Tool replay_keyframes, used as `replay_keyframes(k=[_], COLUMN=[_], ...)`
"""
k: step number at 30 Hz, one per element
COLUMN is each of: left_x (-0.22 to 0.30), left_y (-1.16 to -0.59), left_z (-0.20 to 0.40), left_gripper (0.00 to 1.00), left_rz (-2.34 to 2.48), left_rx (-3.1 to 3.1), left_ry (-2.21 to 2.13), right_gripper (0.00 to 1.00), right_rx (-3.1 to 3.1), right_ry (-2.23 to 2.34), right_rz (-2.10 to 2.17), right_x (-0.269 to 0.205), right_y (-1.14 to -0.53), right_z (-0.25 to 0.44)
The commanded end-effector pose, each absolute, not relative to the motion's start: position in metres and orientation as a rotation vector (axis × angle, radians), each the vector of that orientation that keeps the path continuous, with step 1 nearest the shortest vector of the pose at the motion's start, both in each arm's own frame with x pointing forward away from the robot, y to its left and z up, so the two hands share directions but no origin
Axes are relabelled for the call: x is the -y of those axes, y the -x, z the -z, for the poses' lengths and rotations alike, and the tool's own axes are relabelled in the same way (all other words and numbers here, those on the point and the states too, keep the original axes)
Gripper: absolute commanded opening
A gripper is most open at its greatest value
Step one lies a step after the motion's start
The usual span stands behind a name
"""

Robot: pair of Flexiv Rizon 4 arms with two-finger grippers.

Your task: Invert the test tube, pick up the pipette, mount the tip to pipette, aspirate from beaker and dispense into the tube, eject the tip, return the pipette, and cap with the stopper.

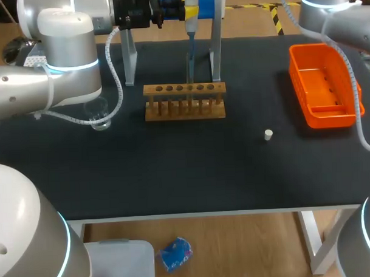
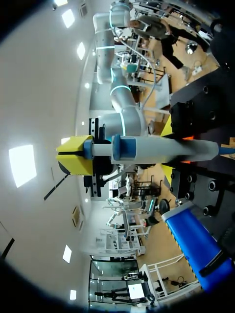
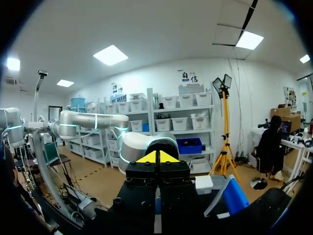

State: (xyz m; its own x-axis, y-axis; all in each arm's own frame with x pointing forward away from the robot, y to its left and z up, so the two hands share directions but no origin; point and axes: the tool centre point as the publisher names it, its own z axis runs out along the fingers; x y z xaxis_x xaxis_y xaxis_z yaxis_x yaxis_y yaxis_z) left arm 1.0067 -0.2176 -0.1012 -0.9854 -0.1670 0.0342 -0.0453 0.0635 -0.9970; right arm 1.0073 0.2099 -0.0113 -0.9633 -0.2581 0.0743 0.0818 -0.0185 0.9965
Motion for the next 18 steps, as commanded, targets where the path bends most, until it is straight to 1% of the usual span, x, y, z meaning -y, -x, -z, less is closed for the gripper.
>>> replay_keyframes(k=[1,18], left_x=[0.219,0.219], left_y=[-1.007,-1.007], left_z=[0.099,0.099], left_gripper=[0.00,0.00], left_rz=[2.079,2.079], left_rx=[-2.220,-2.220], left_ry=[0.223,0.223], right_gripper=[0.00,0.00], right_rx=[2.012,1.985], right_ry=[-0.186,-0.157], right_rz=[2.074,2.056], right_x=[-0.209,-0.211], right_y=[-1.008,-1.006], right_z=[0.017,0.033])
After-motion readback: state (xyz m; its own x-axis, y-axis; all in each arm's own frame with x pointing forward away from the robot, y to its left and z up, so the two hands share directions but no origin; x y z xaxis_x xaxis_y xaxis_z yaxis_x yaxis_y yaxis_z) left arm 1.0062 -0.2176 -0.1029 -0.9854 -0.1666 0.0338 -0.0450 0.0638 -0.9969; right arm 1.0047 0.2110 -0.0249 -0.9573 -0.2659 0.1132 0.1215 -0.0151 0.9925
